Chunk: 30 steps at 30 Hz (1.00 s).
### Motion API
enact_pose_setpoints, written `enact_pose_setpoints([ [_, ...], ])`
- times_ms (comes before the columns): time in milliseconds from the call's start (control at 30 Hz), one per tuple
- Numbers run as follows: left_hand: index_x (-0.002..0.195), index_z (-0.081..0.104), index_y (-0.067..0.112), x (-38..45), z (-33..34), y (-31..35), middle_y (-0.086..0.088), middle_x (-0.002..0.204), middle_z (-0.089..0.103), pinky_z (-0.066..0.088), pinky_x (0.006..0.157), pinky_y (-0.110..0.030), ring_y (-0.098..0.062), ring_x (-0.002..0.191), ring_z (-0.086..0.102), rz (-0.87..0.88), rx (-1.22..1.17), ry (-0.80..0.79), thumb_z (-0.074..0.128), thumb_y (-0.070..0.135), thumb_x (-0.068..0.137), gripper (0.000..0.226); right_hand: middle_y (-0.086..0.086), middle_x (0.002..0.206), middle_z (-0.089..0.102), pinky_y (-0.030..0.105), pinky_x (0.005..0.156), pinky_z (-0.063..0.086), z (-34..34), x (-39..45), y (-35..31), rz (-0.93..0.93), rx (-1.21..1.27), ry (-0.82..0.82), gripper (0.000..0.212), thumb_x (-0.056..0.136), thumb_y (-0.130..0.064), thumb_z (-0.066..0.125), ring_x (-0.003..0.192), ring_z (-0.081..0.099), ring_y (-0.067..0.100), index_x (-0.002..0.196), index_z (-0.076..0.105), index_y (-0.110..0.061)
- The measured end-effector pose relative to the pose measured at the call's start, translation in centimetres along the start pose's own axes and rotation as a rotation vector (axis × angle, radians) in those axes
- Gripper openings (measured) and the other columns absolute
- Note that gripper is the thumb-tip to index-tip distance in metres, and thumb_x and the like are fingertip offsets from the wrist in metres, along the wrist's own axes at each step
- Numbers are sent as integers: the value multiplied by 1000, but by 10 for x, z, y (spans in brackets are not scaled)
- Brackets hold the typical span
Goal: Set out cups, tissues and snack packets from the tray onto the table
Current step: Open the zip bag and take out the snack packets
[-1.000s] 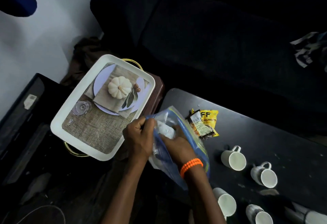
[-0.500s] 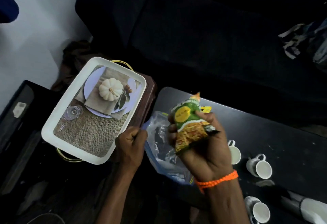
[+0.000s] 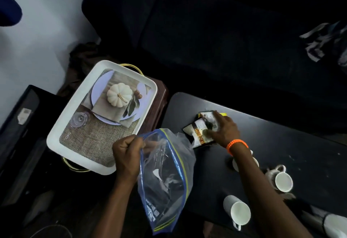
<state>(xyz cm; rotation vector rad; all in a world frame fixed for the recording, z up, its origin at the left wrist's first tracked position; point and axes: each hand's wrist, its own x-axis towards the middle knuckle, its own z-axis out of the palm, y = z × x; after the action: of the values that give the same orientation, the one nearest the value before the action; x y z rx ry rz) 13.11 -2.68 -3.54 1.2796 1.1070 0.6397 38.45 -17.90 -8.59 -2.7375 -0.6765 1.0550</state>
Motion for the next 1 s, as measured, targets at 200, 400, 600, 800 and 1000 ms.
enact_pose_setpoints([
  [200, 45, 34, 25, 3, 7, 1, 15, 46, 28, 25, 50, -24, -6, 47, 27, -2, 86, 49, 54, 24, 66, 29, 6, 165, 31, 55, 114, 32, 21, -4, 11, -5, 5, 145, 86, 80, -63, 71, 149, 30, 34, 155, 34, -41],
  [400, 40, 45, 25, 6, 18, 13, 13, 43, 35, 37, 60, -30, -12, 51, 37, -31, 2, 32, 54, 14, 67, 30, 10, 161, 38, 55, 117, 29, -2, -22, 8, -33, 192, 376, 85, 79, -63, 72, 149, 31, 32, 153, 40, -37],
  [600, 57, 49, 19, 4, 35, 36, 8, 49, 51, 44, 58, -25, -10, 53, 50, -278, -172, -57, 53, 9, 74, 20, -13, 152, 47, 37, 106, 52, -27, -83, -14, -344, 873, -119, 109, 58, -70, 85, 138, 50, 10, 152, 33, -49],
  [800, 115, 60, -1, -18, 92, 65, 5, 90, 59, 42, 71, -1, 19, 66, 60, -429, -274, -375, 47, -23, 93, 34, 15, 132, 60, 36, 100, 50, 13, -125, -44, -711, 1368, -674, 74, 77, 4, 82, 119, 60, 25, 142, 47, -4],
  [1000, 84, 67, 13, -33, 104, 75, 0, 83, 71, 51, 74, -22, -11, 81, 66, -219, -133, -539, 66, 18, 88, 6, 9, 78, 75, 30, 61, 56, 13, -123, 6, -49, 1478, -23, 27, 60, 2, 73, 67, 68, 19, 85, 78, -9],
])
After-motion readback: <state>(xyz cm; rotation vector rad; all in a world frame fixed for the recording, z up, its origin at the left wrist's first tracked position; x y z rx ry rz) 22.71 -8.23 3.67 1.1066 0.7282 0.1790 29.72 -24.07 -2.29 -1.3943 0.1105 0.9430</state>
